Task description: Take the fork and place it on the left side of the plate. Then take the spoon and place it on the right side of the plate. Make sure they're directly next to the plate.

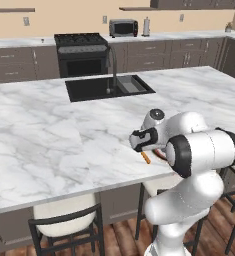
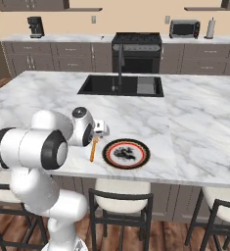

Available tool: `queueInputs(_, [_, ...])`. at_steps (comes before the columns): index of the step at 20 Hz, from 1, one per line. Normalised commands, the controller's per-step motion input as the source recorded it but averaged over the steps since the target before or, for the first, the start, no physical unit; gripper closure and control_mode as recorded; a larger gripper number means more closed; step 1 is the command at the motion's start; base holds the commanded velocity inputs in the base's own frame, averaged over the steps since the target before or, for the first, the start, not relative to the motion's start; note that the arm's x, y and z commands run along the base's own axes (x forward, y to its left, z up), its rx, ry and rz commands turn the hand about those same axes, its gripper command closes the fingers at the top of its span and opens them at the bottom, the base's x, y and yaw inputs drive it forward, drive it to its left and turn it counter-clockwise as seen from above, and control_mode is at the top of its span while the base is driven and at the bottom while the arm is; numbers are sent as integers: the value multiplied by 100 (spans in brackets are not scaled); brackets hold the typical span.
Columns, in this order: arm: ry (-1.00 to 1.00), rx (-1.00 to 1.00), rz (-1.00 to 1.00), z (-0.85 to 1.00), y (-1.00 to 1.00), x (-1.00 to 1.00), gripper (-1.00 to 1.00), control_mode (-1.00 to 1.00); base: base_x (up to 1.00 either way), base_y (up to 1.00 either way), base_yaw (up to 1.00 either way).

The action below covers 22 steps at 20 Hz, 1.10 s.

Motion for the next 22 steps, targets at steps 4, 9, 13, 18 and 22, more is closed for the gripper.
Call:
queueInputs(4, [-6, 1, 1, 100, 3, -95, -100, -100, 0, 0, 0])
queueInputs(9, [9, 0, -15, 100, -5, -100, -100, -100, 0, 0, 0])
queueInputs(13, [10, 0, -18, 97, -3, -100, -100, -100, 0, 0, 0])
queueInputs(18, [4, 0, -11, 26, 0, -100, -100, -100, 0, 0, 0])
queueInputs(22, [0, 2, 0, -8, 0, -100, -100, -100, 0, 0, 0])
